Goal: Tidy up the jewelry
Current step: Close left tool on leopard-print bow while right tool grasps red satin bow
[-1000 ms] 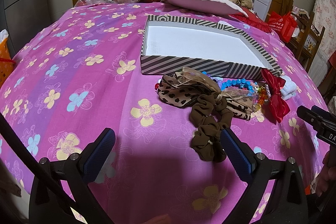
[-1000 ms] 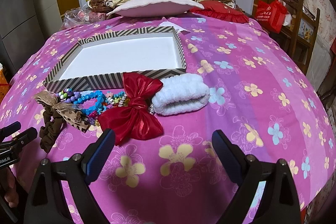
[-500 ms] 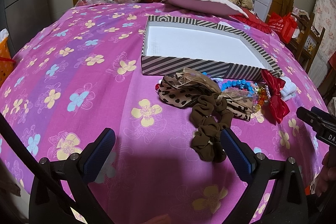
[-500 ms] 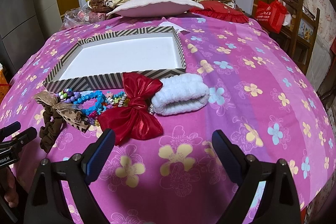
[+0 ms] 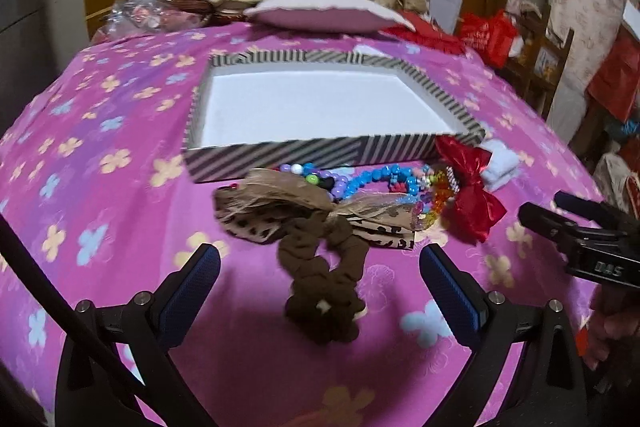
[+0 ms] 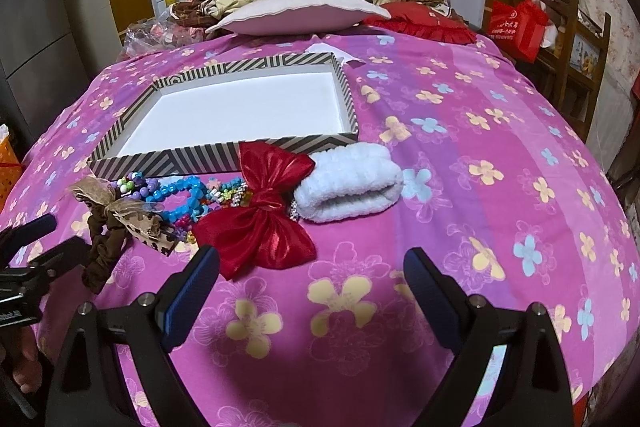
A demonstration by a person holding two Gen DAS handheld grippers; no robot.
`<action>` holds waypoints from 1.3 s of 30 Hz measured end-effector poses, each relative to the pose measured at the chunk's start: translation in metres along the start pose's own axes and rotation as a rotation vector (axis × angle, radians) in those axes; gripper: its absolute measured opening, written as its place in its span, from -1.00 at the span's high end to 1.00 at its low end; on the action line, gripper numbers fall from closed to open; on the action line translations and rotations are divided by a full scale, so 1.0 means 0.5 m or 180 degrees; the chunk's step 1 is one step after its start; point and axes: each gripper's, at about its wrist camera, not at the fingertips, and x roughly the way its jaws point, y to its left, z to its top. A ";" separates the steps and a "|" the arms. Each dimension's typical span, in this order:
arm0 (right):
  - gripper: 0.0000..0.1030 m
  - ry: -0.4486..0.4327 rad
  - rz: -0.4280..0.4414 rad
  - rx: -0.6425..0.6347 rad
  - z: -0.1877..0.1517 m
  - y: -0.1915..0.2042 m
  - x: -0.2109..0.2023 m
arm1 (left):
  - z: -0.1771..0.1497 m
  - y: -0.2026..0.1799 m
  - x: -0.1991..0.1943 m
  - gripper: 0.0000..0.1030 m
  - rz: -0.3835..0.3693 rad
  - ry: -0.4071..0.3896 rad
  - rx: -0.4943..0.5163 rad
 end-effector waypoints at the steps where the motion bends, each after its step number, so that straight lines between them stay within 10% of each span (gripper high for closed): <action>1: -0.86 -0.0001 0.0003 -0.0002 0.000 0.001 0.000 | 0.002 -0.003 0.012 -0.31 0.0060 0.0043 0.0024; 19: -0.76 0.0142 0.0605 -0.0310 0.002 0.044 0.047 | -0.020 0.048 0.067 -0.06 0.0193 0.0352 -0.0346; 21: -0.63 0.0205 0.0647 -0.0303 0.009 0.046 0.069 | -0.019 0.053 0.062 0.13 0.0194 0.0325 -0.0407; 23: -0.59 0.0246 0.0700 -0.0199 0.016 0.038 0.085 | -0.017 0.062 0.055 0.97 0.0127 0.0298 -0.0486; 29: -0.47 0.0327 0.0719 -0.0148 0.026 0.042 0.126 | -0.021 0.095 0.025 1.00 -0.0008 0.0161 -0.0733; 39: 0.61 0.0318 0.0720 -0.0287 0.010 0.049 0.102 | -0.019 0.137 -0.057 1.00 0.0051 -0.0391 -0.1001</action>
